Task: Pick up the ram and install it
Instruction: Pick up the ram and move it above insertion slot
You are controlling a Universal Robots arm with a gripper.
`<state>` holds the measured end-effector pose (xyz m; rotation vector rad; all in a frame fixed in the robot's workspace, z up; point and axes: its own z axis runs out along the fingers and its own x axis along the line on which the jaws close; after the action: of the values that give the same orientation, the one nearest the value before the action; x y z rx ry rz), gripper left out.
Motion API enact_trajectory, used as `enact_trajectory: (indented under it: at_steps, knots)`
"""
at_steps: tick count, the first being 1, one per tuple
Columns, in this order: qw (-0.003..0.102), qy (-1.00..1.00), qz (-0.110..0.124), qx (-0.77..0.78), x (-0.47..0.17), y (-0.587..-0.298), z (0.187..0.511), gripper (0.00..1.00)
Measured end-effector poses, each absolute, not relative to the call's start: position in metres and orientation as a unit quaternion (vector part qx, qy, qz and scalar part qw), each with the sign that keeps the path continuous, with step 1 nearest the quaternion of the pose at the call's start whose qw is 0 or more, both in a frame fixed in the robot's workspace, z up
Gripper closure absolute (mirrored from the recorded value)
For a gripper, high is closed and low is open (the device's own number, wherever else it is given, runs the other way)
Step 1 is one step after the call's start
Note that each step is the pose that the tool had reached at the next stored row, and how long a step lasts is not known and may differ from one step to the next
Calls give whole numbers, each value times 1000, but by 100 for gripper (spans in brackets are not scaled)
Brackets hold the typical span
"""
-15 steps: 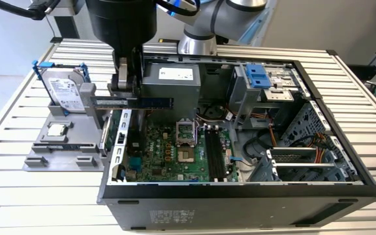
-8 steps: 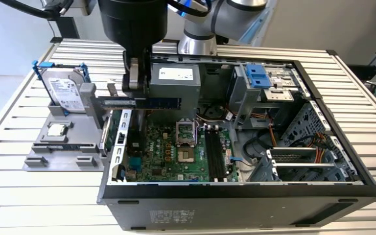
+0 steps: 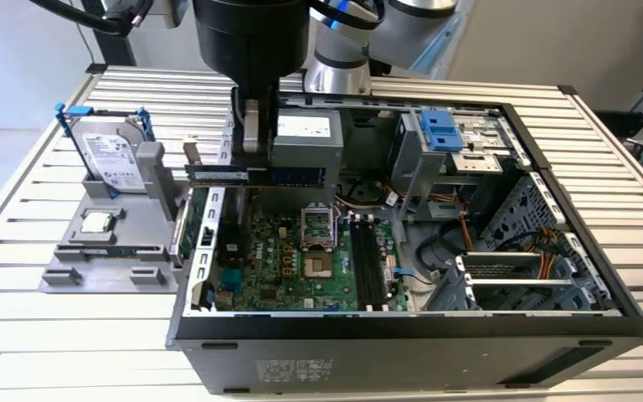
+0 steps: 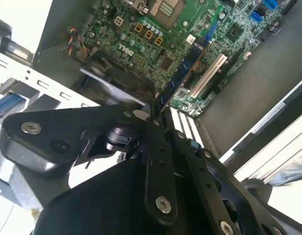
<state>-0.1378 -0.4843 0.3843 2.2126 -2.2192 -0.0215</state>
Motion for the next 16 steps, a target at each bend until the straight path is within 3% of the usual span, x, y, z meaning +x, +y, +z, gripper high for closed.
enact_trajectory:
  at_steps: [16]
  knots:
    - [4,-708,-7,706,-110,-484,384,100]
